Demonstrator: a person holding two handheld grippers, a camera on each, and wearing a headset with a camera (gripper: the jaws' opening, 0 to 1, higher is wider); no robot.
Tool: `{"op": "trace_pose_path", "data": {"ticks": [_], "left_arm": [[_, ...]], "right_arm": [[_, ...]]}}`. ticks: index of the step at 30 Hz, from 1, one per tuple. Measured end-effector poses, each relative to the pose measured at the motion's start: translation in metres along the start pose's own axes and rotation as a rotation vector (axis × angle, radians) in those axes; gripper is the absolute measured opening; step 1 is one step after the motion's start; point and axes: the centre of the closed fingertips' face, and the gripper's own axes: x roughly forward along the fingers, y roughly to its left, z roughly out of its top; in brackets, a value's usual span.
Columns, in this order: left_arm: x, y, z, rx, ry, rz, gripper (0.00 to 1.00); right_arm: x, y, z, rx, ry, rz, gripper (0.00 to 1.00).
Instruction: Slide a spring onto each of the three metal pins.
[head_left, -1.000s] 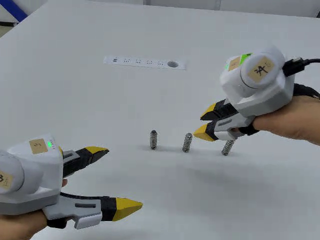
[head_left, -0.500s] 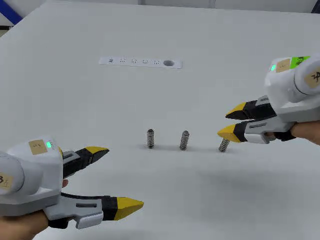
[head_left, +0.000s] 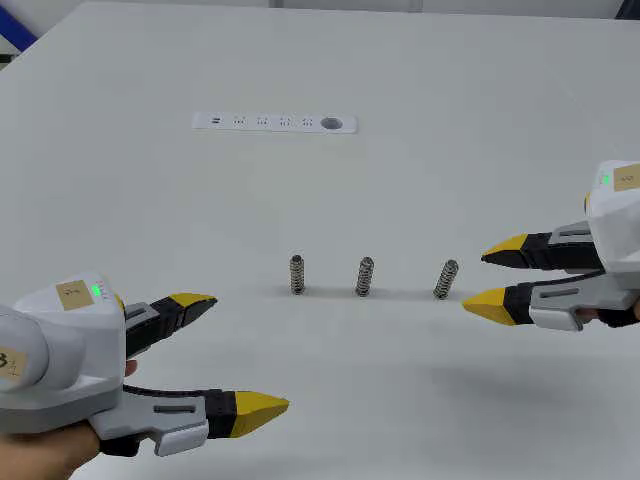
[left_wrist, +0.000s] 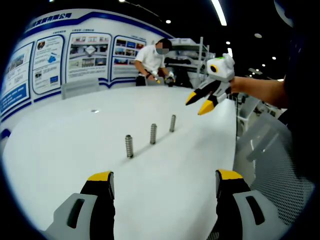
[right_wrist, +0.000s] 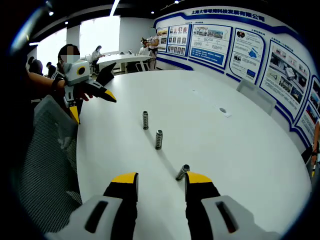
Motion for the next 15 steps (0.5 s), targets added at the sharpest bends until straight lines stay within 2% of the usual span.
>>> {"op": "trace_pose_path", "data": {"ticks": [8,15], "left_arm": [[0.001,0.002,-0.003,-0.009,-0.004,0.004,0.85],[0.001,0.001,-0.004,-0.015,-0.005,0.005,0.86]], "right_arm": [[-0.002,0.007,-0.008,-0.01,-0.064,0.033,0.44],[-0.001,0.01,-0.024,-0.003,-0.097,0.047,0.49]]}}
